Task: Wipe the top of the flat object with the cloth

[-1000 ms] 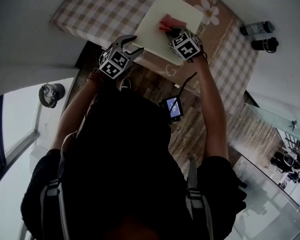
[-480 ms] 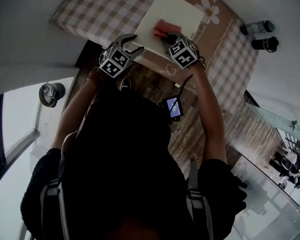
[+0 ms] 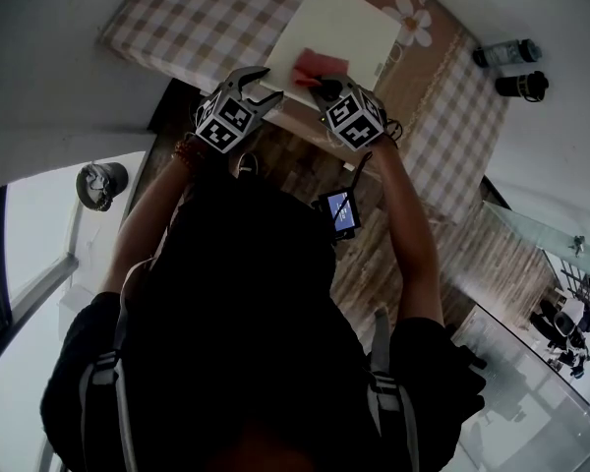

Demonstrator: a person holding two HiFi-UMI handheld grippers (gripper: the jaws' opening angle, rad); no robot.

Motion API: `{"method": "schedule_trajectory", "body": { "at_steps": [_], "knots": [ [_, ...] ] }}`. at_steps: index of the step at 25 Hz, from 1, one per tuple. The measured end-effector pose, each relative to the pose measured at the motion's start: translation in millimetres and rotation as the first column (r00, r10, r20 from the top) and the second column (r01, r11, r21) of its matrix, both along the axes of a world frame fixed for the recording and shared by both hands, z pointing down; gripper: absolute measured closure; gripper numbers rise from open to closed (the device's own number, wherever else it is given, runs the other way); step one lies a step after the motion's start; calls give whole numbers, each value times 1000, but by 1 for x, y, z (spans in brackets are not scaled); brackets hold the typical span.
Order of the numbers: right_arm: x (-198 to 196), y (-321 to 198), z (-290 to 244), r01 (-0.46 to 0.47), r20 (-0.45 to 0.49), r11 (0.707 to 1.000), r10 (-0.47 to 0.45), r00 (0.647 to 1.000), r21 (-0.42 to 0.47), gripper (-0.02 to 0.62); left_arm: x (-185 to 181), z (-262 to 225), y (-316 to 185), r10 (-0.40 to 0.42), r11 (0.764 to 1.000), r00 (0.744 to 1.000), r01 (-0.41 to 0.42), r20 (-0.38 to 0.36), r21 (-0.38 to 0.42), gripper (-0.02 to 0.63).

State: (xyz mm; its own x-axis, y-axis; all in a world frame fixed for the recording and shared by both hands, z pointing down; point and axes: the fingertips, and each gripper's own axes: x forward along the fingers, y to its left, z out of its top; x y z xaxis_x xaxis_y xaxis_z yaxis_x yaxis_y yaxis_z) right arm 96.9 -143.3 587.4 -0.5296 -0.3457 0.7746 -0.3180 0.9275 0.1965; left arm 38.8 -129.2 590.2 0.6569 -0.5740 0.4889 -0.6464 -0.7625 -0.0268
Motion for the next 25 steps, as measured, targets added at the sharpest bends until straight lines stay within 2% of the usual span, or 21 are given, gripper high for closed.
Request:
{"method": "schedule_trajectory", "body": {
  "at_steps": [7,12,15,17,19,21,25],
  "knots": [
    [-5,22,-2,-12,62,998,16,998,-64,578,1,-1,0,3,1000,1000,-3,-15,5,370],
    [-12,44,-6,144,22,990,-144,989,13,578,1,-2,-1,10,1000,1000,-10,-10,15,371],
    [-12,75,-6,274,67,961,-272,960,-39,577,1,0,2,20,1000,1000,-20,-9,8,370],
    [-6,80,-19,324,134,944,-313,940,-67,577,2,-1,-1,28,1000,1000,-28,-2,-1,370],
    [6,60,-41,308,206,949,-290,934,-61,577,5,-4,-10,31,1000,999,-31,-10,1,370],
    [20,30,-64,243,240,970,-232,943,-18,577,6,-5,-10,29,1000,999,-28,-19,6,370],
    [54,-31,-86,122,209,989,-137,968,83,576,-1,0,5,25,1000,999,-25,-33,-1,370]
  ]
}}
